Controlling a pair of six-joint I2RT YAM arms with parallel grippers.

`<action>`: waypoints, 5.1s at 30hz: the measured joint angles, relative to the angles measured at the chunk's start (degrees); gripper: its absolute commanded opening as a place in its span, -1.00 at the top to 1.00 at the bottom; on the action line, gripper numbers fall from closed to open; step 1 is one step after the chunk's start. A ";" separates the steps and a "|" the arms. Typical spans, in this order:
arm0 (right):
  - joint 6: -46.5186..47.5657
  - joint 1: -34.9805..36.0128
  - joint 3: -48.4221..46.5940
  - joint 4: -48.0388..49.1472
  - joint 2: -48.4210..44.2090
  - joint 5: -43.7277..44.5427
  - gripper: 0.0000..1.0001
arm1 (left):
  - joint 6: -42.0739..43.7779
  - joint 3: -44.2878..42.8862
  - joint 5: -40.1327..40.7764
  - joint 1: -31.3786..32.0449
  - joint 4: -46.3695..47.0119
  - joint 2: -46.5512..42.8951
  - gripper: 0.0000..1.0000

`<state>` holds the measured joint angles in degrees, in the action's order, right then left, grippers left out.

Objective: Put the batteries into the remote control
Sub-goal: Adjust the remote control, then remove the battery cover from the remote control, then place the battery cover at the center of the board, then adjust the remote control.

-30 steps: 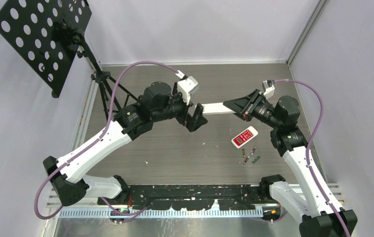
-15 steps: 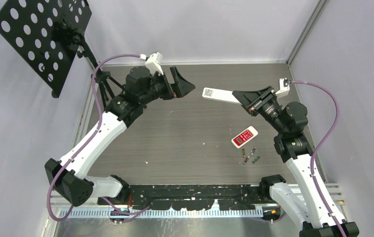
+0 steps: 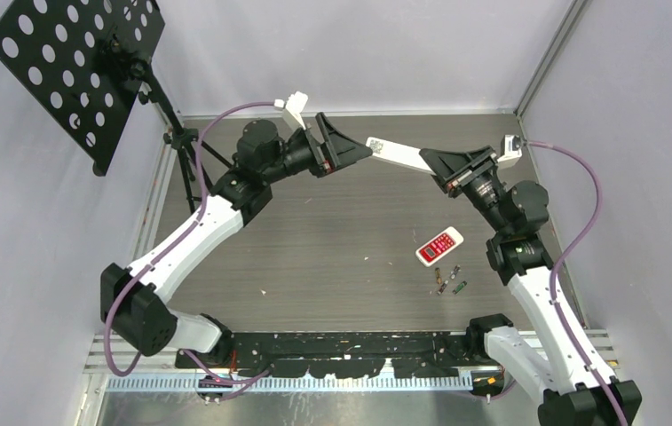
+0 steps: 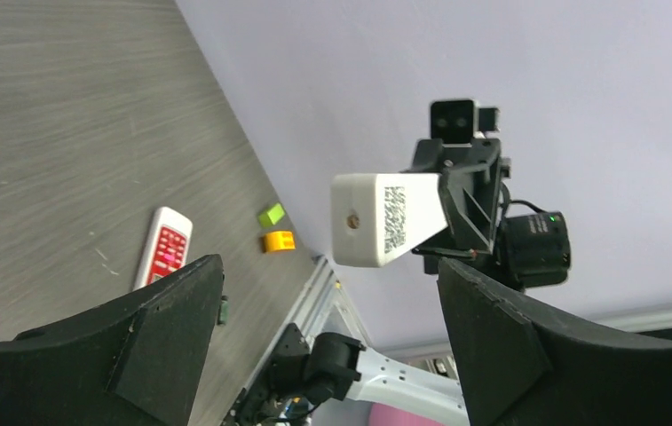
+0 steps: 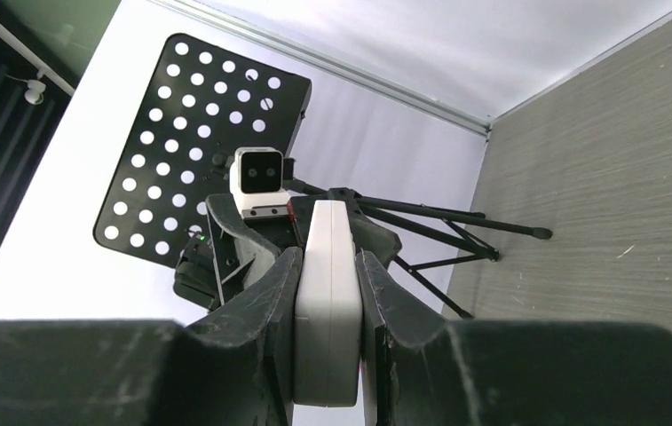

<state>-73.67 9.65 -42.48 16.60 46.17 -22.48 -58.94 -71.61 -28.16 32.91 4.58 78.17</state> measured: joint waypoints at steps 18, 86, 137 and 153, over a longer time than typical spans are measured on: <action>-8.44 1.62 4.72 15.45 7.10 -1.22 0.99 | -10.58 1.07 -1.29 4.72 13.84 7.85 -0.18; -1.66 2.34 10.16 10.10 12.57 -8.57 -0.39 | -3.58 -1.05 -8.44 -1.81 5.60 10.49 1.00; 24.24 14.99 0.20 -29.59 41.38 2.45 -0.30 | 35.67 8.20 4.50 -1.90 -13.00 9.42 1.00; 39.69 16.17 -1.07 -28.96 11.37 -8.81 -0.60 | 42.58 5.11 -9.86 1.53 -21.84 2.29 1.00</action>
<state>-33.98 25.82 -43.55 -12.36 57.54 -31.29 -16.36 -66.50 -38.02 34.44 -17.26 80.47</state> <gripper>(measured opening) 0.795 0.260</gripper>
